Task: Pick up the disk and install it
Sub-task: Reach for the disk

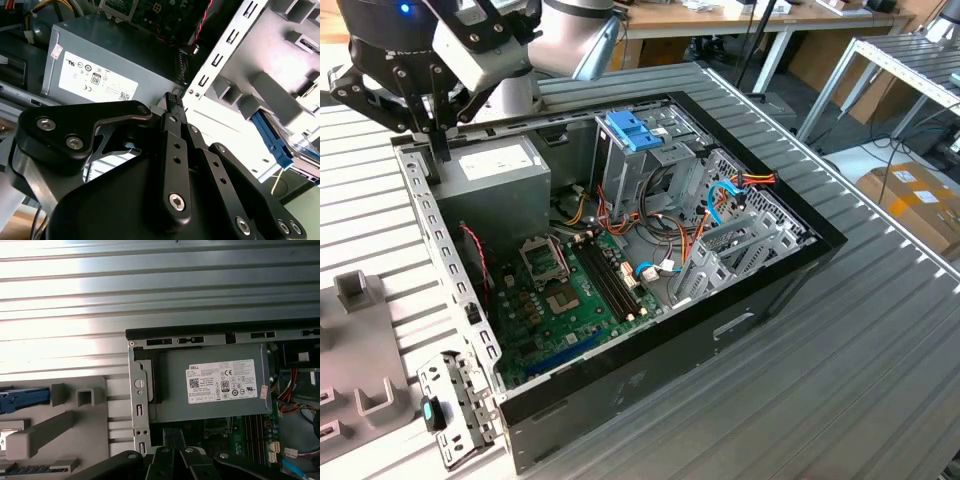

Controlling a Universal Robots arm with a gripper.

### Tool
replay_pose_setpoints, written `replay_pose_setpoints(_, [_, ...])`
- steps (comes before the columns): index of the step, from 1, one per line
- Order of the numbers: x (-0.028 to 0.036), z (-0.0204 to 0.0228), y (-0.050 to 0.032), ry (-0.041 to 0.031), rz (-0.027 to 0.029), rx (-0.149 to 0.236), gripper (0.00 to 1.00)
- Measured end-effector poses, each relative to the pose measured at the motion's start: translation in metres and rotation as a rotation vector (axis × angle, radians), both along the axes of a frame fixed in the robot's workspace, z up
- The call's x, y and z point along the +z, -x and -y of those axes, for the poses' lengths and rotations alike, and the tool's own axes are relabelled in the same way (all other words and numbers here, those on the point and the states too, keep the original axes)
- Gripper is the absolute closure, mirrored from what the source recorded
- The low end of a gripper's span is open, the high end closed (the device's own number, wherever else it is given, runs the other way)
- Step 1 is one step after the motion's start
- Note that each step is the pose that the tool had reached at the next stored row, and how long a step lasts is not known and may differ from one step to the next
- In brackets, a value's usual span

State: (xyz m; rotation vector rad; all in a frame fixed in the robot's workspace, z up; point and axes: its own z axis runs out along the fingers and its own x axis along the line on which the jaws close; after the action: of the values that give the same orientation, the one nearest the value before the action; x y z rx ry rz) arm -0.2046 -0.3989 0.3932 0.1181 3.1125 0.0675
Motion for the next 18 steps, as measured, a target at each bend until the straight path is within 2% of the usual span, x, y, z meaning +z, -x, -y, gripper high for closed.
replay_pose_setpoints(7, [-0.0001,0.0000,0.0117,-0.0001,0.0001,0.000,0.89])
replay_pose_setpoints(11, [-0.0001,0.0000,0.0218,-0.0001,0.0001,0.000,0.89])
replay_pose_setpoints(16, [-0.0001,0.0000,0.0386,-0.0001,0.0001,0.000,0.89])
replay_pose_setpoints(18, [-0.0001,0.0000,0.0423,-0.0001,0.0001,0.000,0.89])
